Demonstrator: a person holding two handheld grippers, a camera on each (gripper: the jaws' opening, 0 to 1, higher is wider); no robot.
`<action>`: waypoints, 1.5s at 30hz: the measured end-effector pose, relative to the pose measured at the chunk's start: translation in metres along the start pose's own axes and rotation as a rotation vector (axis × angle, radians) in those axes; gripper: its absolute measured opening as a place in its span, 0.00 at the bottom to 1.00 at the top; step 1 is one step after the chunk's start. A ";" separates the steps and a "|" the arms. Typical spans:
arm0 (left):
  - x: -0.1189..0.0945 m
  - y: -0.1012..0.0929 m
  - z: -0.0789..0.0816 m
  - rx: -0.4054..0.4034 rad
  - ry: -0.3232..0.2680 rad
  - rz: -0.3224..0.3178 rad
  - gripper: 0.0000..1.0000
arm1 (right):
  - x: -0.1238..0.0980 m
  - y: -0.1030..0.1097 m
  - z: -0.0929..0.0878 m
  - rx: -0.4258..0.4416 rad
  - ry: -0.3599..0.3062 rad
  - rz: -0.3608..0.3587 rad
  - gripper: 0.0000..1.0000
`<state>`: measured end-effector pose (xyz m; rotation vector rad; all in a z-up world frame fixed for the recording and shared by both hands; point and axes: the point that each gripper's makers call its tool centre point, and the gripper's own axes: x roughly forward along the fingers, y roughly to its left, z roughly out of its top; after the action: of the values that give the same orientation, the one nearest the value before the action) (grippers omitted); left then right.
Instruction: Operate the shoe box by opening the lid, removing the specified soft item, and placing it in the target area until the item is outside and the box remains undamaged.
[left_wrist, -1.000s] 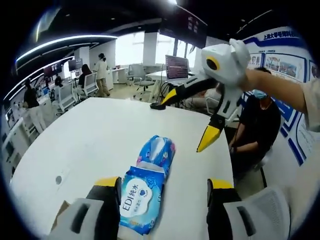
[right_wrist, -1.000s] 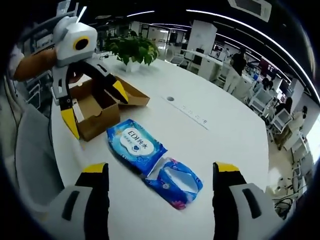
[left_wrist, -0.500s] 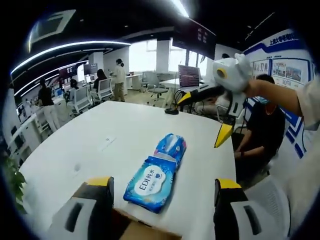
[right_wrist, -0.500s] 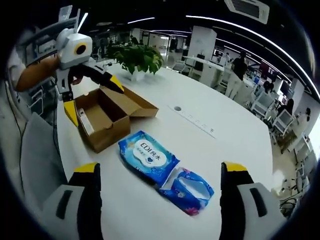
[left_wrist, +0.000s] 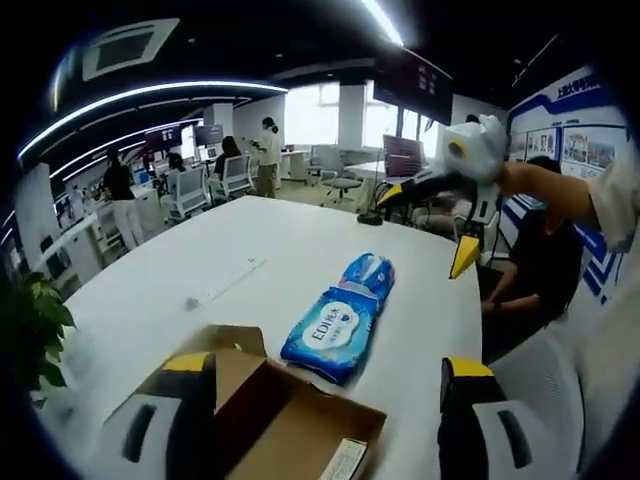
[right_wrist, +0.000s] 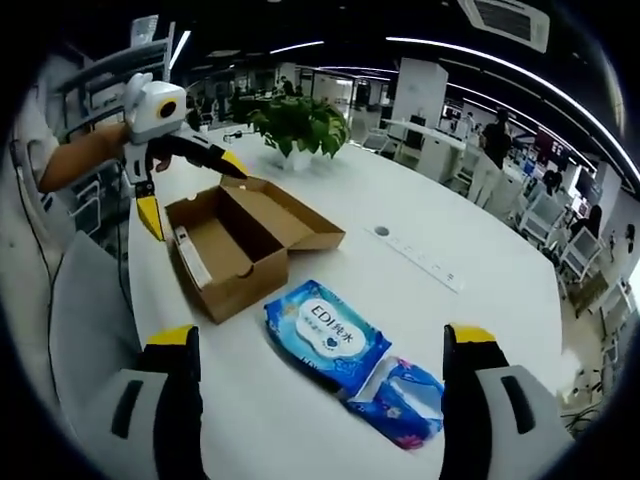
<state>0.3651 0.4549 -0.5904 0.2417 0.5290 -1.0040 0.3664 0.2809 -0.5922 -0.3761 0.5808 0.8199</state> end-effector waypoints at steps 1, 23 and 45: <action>-0.003 0.001 -0.001 -0.006 -0.008 0.002 0.97 | 0.002 0.002 0.001 -0.003 0.001 0.007 0.96; -0.062 0.036 -0.045 -0.130 -0.079 0.130 1.00 | 0.046 0.044 0.027 -0.146 0.007 0.164 0.91; -0.120 0.059 -0.101 -0.200 -0.070 0.258 1.00 | 0.108 0.093 0.042 -0.314 0.039 0.358 0.81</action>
<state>0.3332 0.6179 -0.6153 0.0927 0.5159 -0.7005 0.3673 0.4231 -0.6346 -0.5861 0.5644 1.2569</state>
